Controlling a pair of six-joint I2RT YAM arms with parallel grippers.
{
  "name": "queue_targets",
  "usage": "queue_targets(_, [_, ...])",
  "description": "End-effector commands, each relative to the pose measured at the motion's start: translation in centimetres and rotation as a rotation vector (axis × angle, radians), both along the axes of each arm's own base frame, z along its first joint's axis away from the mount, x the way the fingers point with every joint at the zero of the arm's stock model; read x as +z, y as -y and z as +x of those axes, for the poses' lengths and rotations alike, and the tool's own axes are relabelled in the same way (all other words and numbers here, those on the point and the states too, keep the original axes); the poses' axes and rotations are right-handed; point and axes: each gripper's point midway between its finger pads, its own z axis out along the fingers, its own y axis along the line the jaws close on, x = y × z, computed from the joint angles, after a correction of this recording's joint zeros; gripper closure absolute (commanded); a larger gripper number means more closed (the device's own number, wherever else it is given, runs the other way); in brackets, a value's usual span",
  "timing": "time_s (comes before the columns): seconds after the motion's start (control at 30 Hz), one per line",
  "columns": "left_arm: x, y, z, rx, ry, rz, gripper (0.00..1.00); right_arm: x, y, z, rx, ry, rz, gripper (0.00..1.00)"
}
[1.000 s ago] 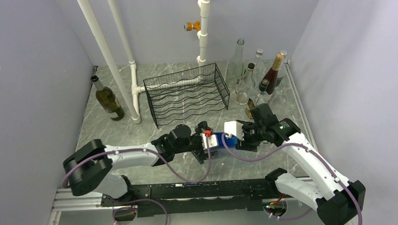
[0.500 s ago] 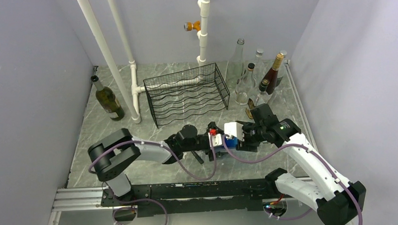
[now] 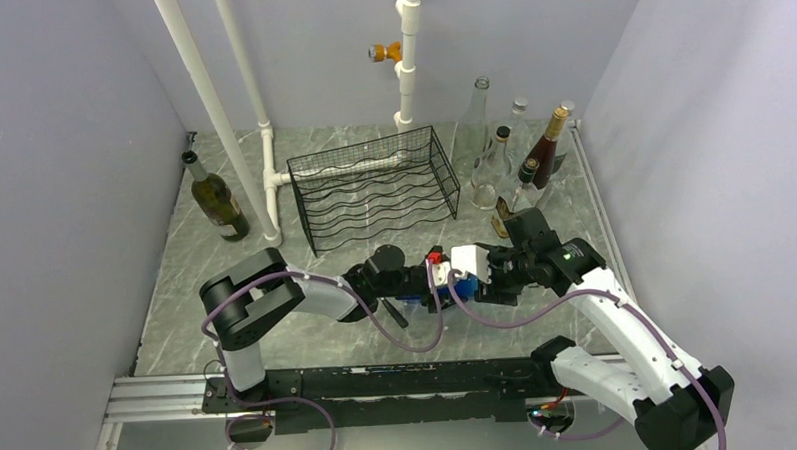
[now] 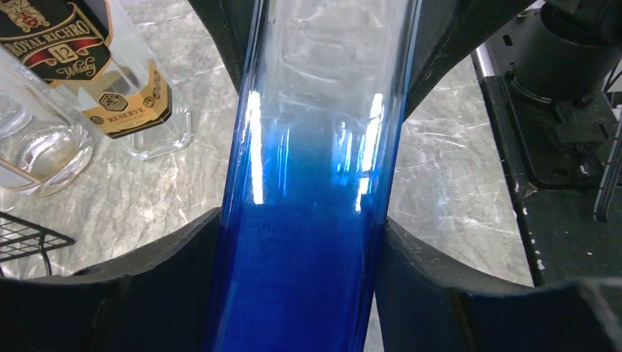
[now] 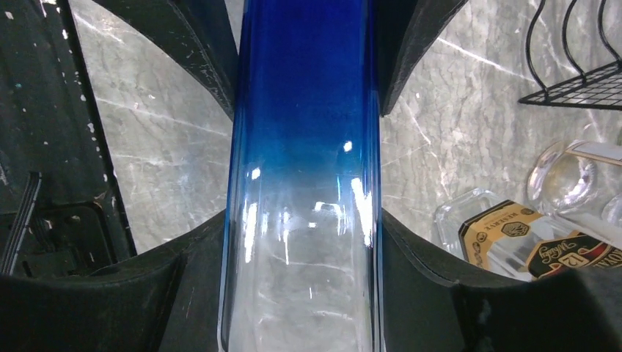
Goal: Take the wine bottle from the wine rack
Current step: Pick up the wine bottle from the wine rack.
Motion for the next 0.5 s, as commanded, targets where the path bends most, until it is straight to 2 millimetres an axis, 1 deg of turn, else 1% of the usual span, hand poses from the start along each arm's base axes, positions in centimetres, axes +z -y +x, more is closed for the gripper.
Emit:
queue_targets(0.0, [1.6,1.6,0.1,-0.009,-0.026,-0.031,0.45,4.0,-3.0,1.4,0.082,0.125,0.148,1.0])
queue_targets(0.1, [1.3,1.8,0.2,-0.015,-0.032,0.004,0.78,4.1,-3.2,1.2,0.089,0.112,0.155,1.0])
queue_targets(0.17, [1.6,1.7,0.5,-0.003,-0.02,0.007,1.0,4.2,-3.2,1.0,0.093,0.103,0.157,1.0])
queue_targets(0.2, [1.9,1.7,0.6,0.004,-0.011,-0.001,1.0,4.3,-3.2,1.1,0.083,0.102,0.157,0.98])
queue_targets(0.23, [2.1,1.3,0.9,0.027,-0.002,-0.012,1.0,4.4,-3.2,1.3,0.063,0.102,0.158,0.92])
queue_targets(0.27, [2.5,1.1,1.0,0.045,0.007,-0.029,1.0,4.5,-3.1,1.5,0.043,0.102,0.158,0.85])
queue_targets(0.4, [4.6,-0.4,1.5,0.118,0.042,-0.121,1.0,4.4,-2.5,2.1,-0.043,0.072,0.141,0.51])
queue_targets(0.47, [5.4,-0.8,1.5,0.129,0.053,-0.143,1.0,4.5,-2.5,2.1,-0.073,0.047,0.145,0.42])
